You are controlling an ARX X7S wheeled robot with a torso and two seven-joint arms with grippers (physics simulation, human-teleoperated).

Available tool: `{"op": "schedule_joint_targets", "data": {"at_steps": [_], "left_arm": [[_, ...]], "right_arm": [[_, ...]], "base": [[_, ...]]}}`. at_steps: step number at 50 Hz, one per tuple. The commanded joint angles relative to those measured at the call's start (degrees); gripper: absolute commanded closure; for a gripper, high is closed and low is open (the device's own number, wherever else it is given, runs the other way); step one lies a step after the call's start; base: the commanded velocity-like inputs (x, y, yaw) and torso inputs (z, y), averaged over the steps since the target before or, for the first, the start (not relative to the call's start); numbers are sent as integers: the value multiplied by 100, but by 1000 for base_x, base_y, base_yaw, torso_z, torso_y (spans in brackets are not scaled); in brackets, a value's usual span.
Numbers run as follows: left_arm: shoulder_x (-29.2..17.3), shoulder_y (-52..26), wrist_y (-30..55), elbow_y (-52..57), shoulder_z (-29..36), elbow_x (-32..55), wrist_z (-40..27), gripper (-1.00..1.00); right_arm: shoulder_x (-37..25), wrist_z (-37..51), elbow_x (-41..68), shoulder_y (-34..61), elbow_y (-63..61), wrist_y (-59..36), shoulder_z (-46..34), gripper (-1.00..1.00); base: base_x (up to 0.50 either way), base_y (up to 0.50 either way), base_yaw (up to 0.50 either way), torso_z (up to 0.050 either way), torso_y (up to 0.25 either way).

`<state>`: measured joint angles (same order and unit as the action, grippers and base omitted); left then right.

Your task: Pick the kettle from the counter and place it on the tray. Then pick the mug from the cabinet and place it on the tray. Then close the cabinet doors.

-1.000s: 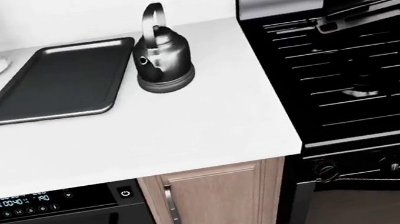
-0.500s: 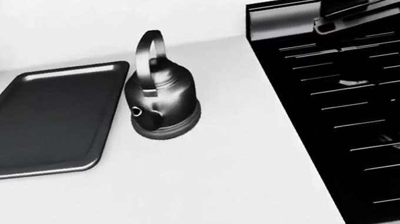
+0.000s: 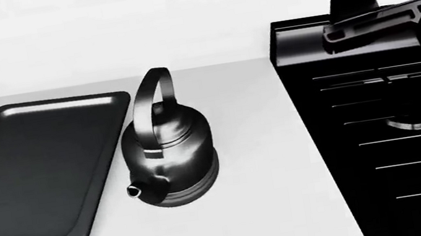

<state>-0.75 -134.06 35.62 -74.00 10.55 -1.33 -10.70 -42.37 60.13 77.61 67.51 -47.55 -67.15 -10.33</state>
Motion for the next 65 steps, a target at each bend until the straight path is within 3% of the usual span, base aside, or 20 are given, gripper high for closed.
{"op": "schedule_joint_targets", "data": {"at_steps": [1, 18, 19, 34, 42, 55, 65], "left_arm": [[-31, 293, 317, -91, 94, -149, -77, -100], [-148, 915, 539, -90, 408, -27, -214, -100], [-148, 942, 518, -88, 416, -13, -187, 100], [-205, 861, 192, -73, 324, 153, -189, 100], [-232, 235, -228, 8, 182, 292, -171, 100], [-276, -90, 810, 1573, -14, 61, 117, 100], [-160, -89, 1122, 2016, -431, -533, 448, 100]], "right_arm": [[39, -82, -244, -165, -34, 95, -95, -100], [104, -242, -620, -356, -77, 238, -293, -100], [107, -257, -651, -373, -75, 250, -308, -100], [120, -280, -708, -441, -93, 323, -369, -100], [106, -235, -633, -422, -111, 307, -379, -100], [54, 46, -188, -267, -243, 201, -323, -100], [5, 166, 3, -220, -301, 216, -272, -100]], "base": [[0, 0, 0, 0, 0], [0, 0, 0, 0, 0], [0, 0, 0, 0, 0], [0, 0, 0, 0, 0], [0, 0, 0, 0, 0], [-205, 0, 0, 0, 0], [-498, 0, 0, 0, 0]]}}
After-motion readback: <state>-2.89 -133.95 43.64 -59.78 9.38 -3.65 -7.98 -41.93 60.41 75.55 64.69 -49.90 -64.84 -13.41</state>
